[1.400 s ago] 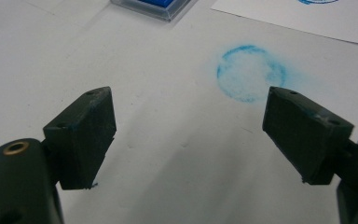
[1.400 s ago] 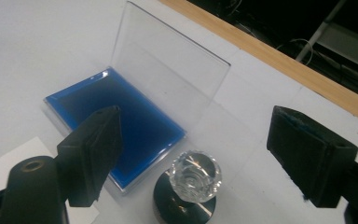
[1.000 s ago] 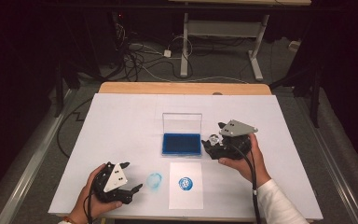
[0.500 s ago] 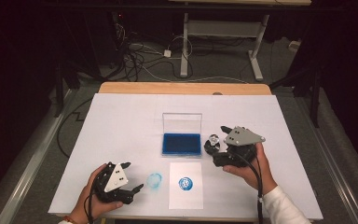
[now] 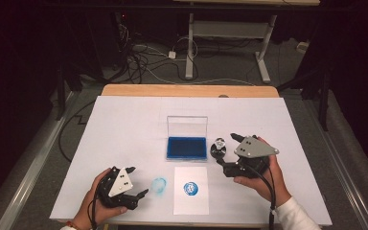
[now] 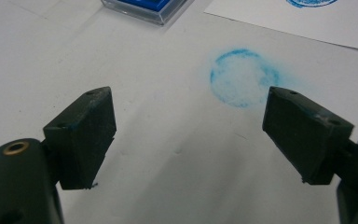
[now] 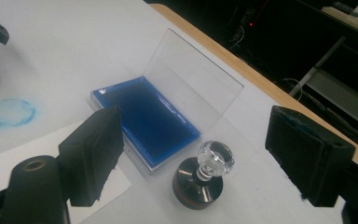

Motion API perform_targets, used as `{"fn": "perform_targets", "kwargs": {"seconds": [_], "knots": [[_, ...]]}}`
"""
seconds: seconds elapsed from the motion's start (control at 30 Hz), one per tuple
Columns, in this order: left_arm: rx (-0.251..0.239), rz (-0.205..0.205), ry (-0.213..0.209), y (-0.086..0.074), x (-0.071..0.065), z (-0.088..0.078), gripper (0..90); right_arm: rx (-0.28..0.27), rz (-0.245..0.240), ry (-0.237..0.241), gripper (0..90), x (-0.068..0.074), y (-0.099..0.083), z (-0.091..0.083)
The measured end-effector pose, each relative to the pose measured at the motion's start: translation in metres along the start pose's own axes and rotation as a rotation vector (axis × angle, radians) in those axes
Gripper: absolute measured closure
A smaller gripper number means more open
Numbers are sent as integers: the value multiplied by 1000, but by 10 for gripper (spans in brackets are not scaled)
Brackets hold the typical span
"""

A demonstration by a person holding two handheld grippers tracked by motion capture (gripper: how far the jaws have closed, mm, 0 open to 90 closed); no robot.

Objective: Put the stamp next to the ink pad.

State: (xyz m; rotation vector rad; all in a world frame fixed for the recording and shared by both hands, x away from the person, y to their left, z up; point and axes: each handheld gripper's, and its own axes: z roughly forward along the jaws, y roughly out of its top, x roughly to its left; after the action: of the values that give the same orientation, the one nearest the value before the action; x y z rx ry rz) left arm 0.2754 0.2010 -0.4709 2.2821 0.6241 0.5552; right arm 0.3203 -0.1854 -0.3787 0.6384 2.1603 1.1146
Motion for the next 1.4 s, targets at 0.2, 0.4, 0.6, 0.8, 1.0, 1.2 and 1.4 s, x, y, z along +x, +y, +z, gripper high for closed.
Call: {"fn": "perform_targets", "kwargs": {"seconds": [0.2, 0.4, 0.6, 0.8, 1.0, 1.2, 1.4], "knots": [[-1, 2, 3, 0, 0, 0, 167, -16, -3, -5, 201, -2, -1, -12], [-1, 2, 2, 0, 0, 0, 167, -13, -9, -18, 201, 0, -6, -21], [1, 2, 1, 0, 0, 0, 167, 0, -17, -18, 201, 2, -12, -26], [-3, 4, 7, 0, 0, 0, 167, 9, -22, -23, 203, 3, -18, -30], [0, 5, 8, 0, 0, 0, 167, 13, -29, -41, 203, 3, -25, -34], [5, 8, 6, 0, 0, 0, 167, 22, -23, -57, 205, 2, -35, -37], [9, 15, 4, 0, -1, 1, 167, 5, -36, -71, 210, 2, -42, -42]]}}
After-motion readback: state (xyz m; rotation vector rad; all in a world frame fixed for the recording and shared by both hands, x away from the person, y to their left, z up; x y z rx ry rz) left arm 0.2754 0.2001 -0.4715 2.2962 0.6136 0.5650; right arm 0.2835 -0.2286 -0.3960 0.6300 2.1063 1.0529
